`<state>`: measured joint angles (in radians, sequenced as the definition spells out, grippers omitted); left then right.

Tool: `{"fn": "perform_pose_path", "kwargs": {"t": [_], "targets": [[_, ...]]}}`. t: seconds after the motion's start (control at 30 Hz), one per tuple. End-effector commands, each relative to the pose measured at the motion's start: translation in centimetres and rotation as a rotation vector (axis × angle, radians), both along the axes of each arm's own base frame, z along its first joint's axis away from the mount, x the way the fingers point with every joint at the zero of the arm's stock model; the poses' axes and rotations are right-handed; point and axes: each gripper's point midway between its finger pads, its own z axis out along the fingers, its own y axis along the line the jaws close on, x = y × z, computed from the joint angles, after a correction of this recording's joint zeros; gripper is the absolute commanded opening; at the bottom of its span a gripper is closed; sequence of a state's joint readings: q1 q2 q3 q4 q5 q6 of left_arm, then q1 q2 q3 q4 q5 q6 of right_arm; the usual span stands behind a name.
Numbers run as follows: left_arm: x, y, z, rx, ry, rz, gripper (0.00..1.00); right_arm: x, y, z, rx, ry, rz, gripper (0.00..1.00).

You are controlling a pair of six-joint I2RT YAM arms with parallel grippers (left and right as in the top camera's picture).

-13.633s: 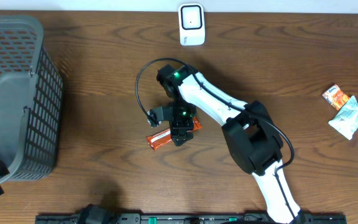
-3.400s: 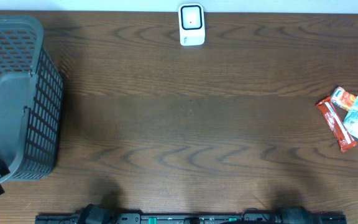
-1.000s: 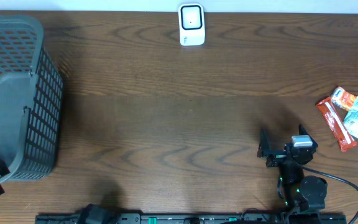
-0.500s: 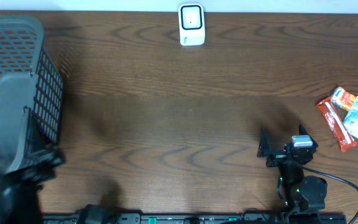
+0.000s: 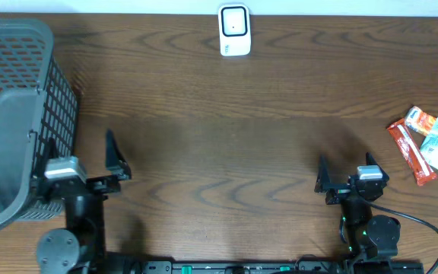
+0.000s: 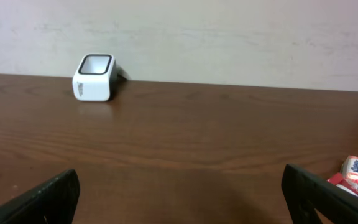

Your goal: Scan the item barcode

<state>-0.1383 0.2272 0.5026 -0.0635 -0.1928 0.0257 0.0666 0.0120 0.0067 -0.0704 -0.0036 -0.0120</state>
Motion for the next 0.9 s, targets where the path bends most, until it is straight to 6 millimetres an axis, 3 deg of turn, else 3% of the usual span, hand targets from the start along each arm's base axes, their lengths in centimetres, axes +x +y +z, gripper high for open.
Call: {"fn": "perform_pose_path", "kwargs": {"t": [0.0,0.63,0.87], "targets": [[0.3,-1.1,-3.2,0.013,-0.021,-0.073,0.98,0.0,-0.3,-0.1,-0.004,0.000,-0.014,0.99],[2.2,-0.6,-15.1,0.099,0.124,-0.055,0.98,0.0,-0.3,-0.1,-0.004,0.000,-0.014,0.99],[1.9,-0.6,-19.3,0.187,0.298,-0.063,0.98,0.0,-0.3,-0.1,-0.004,0.000,-0.014,0.99]]}}
